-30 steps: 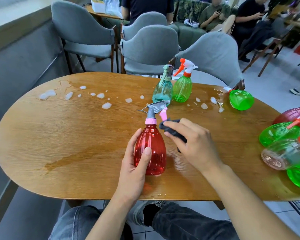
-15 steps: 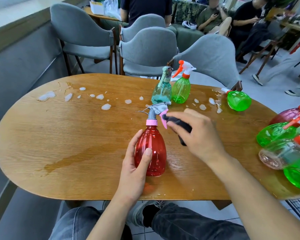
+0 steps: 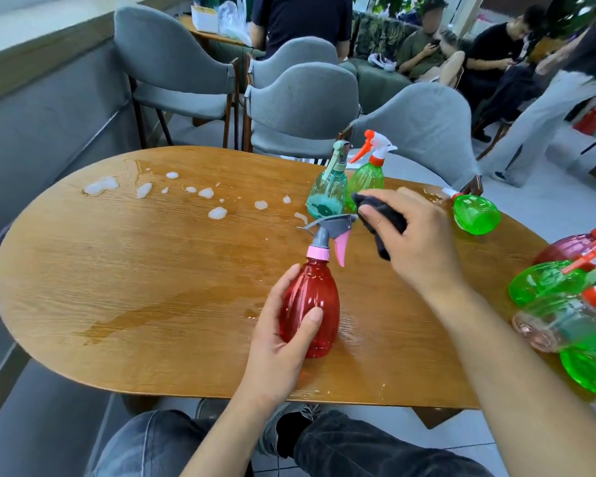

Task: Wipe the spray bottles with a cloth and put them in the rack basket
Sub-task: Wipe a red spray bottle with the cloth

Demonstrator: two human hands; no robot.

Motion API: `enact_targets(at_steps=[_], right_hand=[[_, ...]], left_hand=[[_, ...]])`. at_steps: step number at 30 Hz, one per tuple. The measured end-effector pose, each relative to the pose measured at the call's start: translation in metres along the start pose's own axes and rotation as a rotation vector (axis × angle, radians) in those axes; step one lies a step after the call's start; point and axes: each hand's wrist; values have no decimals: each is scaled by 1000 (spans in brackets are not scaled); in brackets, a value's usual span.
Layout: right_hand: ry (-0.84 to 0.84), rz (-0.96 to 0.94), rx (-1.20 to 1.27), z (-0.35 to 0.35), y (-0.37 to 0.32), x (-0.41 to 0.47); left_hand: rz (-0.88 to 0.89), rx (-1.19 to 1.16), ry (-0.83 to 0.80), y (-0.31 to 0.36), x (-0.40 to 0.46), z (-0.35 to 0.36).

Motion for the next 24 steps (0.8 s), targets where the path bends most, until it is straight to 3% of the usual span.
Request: enact_targets(at_steps=[6, 12, 15, 17, 19, 22, 24], right_hand=[[-283, -9, -161, 0, 1, 19], [-516, -100, -17, -13, -23, 23], [-370, 18, 84, -16, -24, 30], [-335, 8, -187, -17, -19, 33], [-436, 17, -305, -15, -21, 30], [-559, 33, -69, -13, -29, 25], [-544, 80, 104, -12, -30, 25]], left_hand=[[121, 302, -13, -7, -2, 0], [179, 393, -46, -9, -3, 3], [190, 395, -33, -8, -3, 2], [196, 405, -33, -8, -3, 2], [200, 413, -37, -8, -3, 3], [196, 416, -46, -7, -3, 3], [187, 413, -45, -7, -4, 2]])
Point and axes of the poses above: each hand's wrist, its own x-axis towards the middle knuckle, its own z-axis out of the palm, y = z × x, and after that the axes turned 2 degrees about z, right-handed
